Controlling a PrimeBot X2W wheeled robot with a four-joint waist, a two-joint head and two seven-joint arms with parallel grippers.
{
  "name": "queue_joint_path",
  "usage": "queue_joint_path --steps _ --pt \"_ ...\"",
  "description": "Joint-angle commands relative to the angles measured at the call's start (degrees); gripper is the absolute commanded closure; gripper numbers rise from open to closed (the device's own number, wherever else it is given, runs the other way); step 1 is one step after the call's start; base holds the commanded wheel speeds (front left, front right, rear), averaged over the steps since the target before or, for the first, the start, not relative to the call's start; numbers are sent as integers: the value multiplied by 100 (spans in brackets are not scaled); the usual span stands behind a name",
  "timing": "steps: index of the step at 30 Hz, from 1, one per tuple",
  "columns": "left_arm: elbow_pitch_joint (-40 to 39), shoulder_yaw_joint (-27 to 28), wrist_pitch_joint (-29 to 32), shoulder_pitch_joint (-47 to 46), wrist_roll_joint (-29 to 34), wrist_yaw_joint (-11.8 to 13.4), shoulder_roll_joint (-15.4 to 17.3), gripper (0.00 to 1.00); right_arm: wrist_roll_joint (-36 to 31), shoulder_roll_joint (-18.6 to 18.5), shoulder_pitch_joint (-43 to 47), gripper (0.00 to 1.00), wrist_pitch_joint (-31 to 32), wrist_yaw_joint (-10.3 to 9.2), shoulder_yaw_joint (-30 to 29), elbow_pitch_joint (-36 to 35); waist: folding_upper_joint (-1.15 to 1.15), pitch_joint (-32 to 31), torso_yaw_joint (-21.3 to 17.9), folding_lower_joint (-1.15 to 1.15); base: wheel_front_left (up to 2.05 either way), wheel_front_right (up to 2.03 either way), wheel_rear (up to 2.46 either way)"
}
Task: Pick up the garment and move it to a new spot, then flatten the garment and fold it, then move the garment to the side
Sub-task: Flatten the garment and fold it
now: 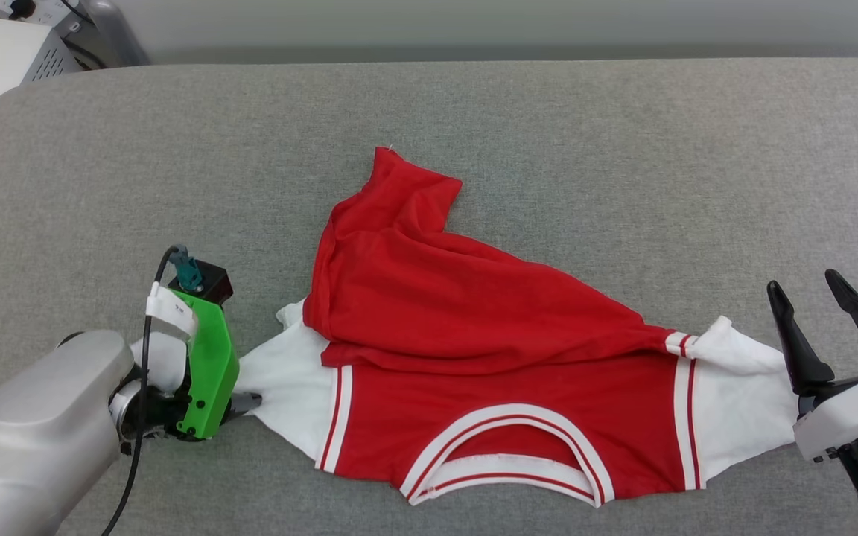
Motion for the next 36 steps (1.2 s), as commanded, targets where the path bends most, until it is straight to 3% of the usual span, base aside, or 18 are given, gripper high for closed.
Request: queue_joint_path --steps 1,2,8,12,19,24,29,36 --pt "70 -100 -83 266 -23 -15 -170 88 5 -26 -98 0 -29 -6 -5 4 0 -15 15 0 0 0 0" --pt "85 -107 -138 266 -29 -16 -177 100 -6 -36 -110 0 -15 -6 5 -8 0 -28 19 0 0 0 0" --pt "-140 -90 -759 247 15 -16 44 100 -47 -288 -242 0 200 -6 103 -259 0 -175 2 0 0 0 0" --pt "-455 -85 -1262 208 242 -16 353 100 111 -801 -264 0 776 -6 318 -566 0 -293 27 0 0 0 0" --pt "-1098 81 -1804 253 355 84 729 100 1481 -2227 -143 0 3173 -6 857 -1247 0 -421 90 0 0 0 0" --pt "-1478 109 -1897 290 424 262 861 100 2274 -2727 -111 0 4591 -6 1034 -1480 0 -416 151 0 0 0 0" --pt "-1731 99 -1905 275 505 396 876 100 2459 -2880 -121 0 5316 -6 1349 -1346 0 -313 248 0 0 0 0" --pt "-1848 105 -1917 161 612 465 830 100 2270 -2638 -470 0 5323 -6 1811 -592 0 -67 371 0 0 0 0"
